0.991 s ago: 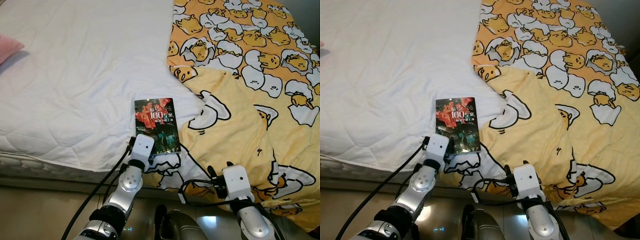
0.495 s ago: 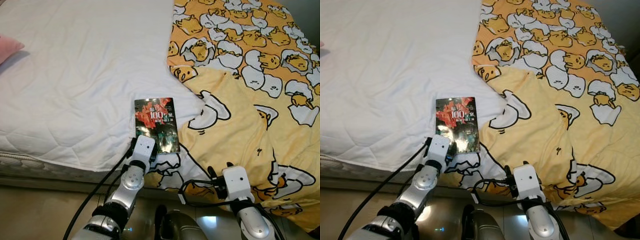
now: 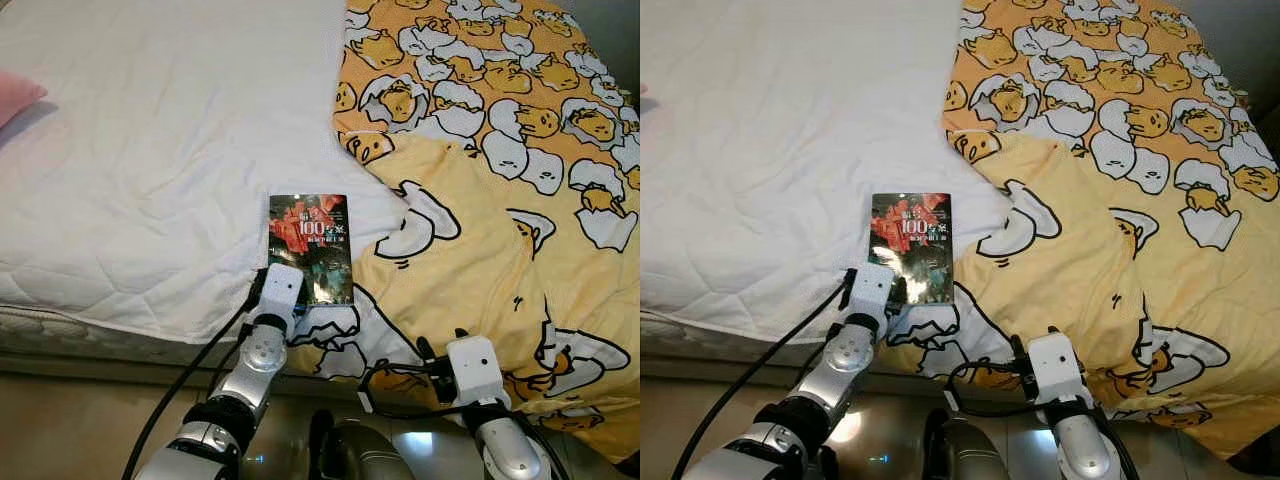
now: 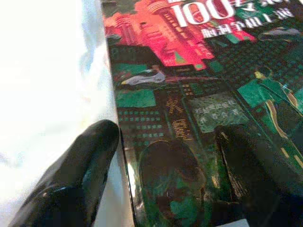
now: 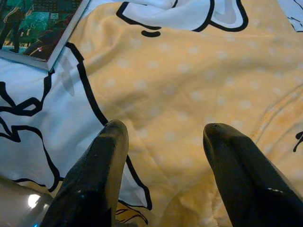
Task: Clean up the room
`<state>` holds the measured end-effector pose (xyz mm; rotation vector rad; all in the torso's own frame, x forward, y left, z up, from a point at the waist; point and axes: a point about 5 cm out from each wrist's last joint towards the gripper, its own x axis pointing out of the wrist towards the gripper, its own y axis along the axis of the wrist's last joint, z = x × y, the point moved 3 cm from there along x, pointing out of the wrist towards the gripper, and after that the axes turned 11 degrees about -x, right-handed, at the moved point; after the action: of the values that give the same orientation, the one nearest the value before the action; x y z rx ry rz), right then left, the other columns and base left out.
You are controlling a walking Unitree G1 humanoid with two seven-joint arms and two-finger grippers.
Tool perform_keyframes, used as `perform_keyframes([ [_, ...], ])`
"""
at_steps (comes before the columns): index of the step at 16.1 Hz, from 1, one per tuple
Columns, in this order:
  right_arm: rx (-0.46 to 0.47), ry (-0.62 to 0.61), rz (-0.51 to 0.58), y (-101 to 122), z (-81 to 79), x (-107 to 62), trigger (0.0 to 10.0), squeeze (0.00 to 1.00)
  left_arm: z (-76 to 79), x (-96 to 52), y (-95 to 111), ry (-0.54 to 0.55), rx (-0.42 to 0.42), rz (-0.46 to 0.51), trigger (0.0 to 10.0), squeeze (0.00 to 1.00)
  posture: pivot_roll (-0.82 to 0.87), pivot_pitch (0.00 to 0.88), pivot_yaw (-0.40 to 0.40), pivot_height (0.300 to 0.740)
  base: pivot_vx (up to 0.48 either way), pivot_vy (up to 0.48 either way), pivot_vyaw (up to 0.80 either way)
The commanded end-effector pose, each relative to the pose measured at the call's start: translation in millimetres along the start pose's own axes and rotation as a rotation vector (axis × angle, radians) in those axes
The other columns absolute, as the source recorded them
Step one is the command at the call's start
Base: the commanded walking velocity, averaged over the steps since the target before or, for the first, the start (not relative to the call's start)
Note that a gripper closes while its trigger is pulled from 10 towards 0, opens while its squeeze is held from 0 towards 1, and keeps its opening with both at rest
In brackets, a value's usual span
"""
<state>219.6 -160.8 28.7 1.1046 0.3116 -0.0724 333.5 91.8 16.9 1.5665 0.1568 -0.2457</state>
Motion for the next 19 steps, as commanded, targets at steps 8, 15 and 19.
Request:
perform_keyframes([
  [8, 0.003, 0.009, -0.046, -11.2, 3.9, -3.2, 10.0, 0.00, 0.4, 8.8, 8.2, -0.023, -0.146, -0.044, 10.0, 0.51, -0.11, 0.208, -0.171, 0.736, 0.000, 0.000, 0.00],
  [15, -0.004, 0.020, -0.047, -12.3, 4.1, -2.9, 10.0, 0.00, 35.0, 4.9, -13.7, -0.170, -0.326, -0.254, 10.0, 0.00, -0.11, 0.189, -0.177, 0.736, 0.000, 0.000, 0.00],
  [19, -0.005, 0.025, -0.043, -11.0, 3.7, -1.2, 10.0, 0.00, 45.0, 1.7, -21.3, -0.219, -0.312, -0.322, 0.0, 0.00, -0.11, 0.193, -0.178, 0.736, 0.000, 0.000, 0.00],
])
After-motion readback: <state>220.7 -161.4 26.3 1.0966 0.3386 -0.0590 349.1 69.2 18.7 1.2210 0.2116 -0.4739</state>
